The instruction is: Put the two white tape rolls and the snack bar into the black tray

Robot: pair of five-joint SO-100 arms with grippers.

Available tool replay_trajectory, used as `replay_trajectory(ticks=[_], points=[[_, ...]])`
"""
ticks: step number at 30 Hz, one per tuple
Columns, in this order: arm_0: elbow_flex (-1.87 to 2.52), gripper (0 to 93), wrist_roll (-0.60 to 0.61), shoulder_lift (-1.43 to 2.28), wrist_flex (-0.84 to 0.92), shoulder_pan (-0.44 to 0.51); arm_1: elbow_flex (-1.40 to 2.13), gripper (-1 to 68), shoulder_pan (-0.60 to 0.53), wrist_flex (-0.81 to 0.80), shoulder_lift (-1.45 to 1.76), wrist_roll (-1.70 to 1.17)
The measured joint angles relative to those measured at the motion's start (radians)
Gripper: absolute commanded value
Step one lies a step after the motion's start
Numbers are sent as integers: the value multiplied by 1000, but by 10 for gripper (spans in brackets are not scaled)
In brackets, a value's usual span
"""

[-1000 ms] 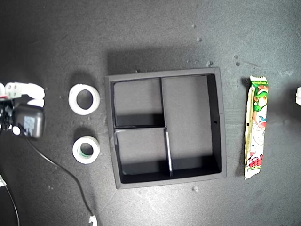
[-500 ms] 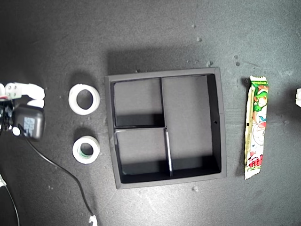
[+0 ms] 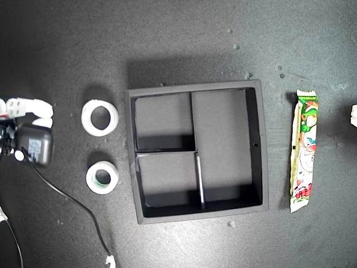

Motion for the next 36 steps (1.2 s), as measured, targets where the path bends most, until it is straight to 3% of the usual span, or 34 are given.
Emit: replay_trajectory(ticks=[9, 14, 19, 26, 34, 36], points=[[2, 1, 51, 0, -21, 0, 0, -1, 28, 0, 0, 0], [6, 0, 121, 0, -176, 26, 0, -3, 6, -69, -3, 0], [6, 0, 71, 0, -218, 48, 0, -3, 3, -215, -3, -272], [6, 0, 126, 0, -285, 72, 0, -4, 8, -420, -3, -465], [2, 7, 319, 0, -626, 207, 0, -2, 31, -716, -3, -465], [-17, 35, 364, 0, -629, 247, -2, 1, 28, -793, -3, -465]])
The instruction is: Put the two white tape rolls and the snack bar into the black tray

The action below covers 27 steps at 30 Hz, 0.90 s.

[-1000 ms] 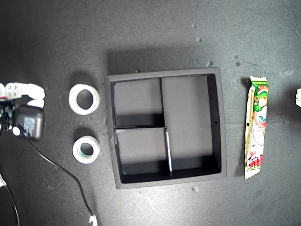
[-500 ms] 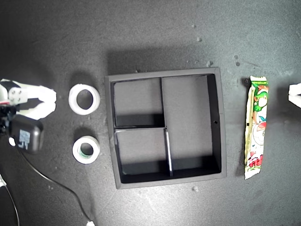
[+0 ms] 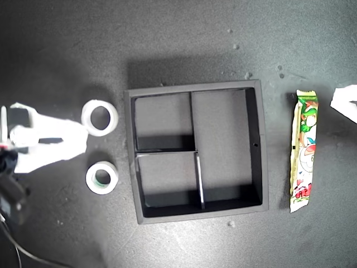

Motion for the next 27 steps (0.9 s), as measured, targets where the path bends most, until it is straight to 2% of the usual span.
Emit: replay_trajectory(ticks=[4, 8, 11, 13, 15, 20, 22, 27], points=[[-94, 76, 57, 0, 40, 44, -48, 21, -9, -32, -2, -5], [-144, 99, 98, -71, 44, 46, -117, 50, -78, -34, -35, -160], [-252, 104, 138, -233, 51, 46, -255, 105, -158, -81, -229, -216], [-357, 107, 169, -379, 72, 41, -454, 128, -207, -58, -495, -279], [-446, 109, 183, -502, 78, 21, -692, 136, -239, 38, -773, -347], [-629, 114, 176, -799, 126, -6, -1402, 155, -281, 465, -1482, -410], [-678, 115, 155, -894, 161, -3, -1528, 165, -287, 568, -1608, -410], [-709, 121, 103, -1037, 213, -69, -1565, 165, -339, 690, -1671, -362]])
